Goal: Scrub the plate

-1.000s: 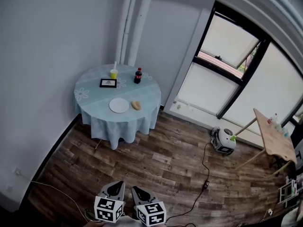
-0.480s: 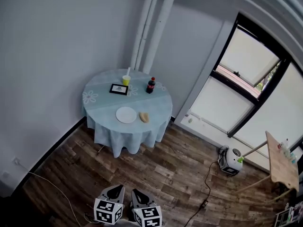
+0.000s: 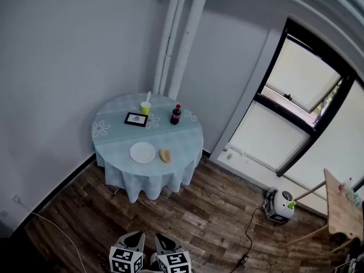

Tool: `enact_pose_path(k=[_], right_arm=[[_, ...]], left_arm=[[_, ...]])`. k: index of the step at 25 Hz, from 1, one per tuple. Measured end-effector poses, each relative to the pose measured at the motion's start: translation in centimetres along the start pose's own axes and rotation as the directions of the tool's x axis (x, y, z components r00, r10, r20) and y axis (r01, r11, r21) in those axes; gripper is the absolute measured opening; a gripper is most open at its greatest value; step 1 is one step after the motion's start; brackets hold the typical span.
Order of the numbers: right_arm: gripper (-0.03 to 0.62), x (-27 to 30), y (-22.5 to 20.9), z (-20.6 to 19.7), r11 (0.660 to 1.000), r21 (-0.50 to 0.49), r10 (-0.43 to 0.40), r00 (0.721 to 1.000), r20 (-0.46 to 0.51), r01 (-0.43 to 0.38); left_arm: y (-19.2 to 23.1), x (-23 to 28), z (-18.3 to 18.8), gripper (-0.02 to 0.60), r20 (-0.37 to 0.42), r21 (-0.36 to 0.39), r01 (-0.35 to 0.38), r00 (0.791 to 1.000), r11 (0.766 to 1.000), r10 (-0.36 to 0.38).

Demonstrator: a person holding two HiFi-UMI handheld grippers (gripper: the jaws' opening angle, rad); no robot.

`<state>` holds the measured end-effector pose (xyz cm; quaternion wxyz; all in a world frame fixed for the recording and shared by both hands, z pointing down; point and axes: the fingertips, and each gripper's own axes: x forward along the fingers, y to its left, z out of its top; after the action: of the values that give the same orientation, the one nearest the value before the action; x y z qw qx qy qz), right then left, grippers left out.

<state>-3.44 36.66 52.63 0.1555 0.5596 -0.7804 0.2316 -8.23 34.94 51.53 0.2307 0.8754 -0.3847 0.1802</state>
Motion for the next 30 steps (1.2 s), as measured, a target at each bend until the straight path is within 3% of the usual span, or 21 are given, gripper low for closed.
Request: enact_pose_path(k=[7, 12, 20, 30], right_arm=[[0.038, 0.5, -3.0, 0.6, 0.998, -0.033, 0.062, 0.998, -0.013, -0.063], [0.038, 0.7, -5.1, 0.7, 0.999, -0.032, 0.042, 0.999, -0.018, -0.043], [0.038, 1.5, -5.8, 1.0, 0.996, -0.042, 0.076, 0.997, -0.018, -0.076], [0.038, 3.4, -8.4, 2.3, 1.000, -0.005, 0.012, 1.000, -0.001, -0.012]], left_arm=[[-1.3, 2.4, 0.4, 0.009, -0.002, -0.026, -0.038, 0.999, 0.999, 0.038], [-1.9, 3.2, 0.7, 0.009, -0.003, -0.018, -0.064, 0.998, 0.998, 0.064], [-1.4, 4.0, 1.3, 0.009, -0.006, -0.032, -0.091, 0.996, 0.995, 0.090], [0.3, 7.1, 3.0, 0.009, -0.013, -0.027, -0.066, 0.998, 0.997, 0.065]])
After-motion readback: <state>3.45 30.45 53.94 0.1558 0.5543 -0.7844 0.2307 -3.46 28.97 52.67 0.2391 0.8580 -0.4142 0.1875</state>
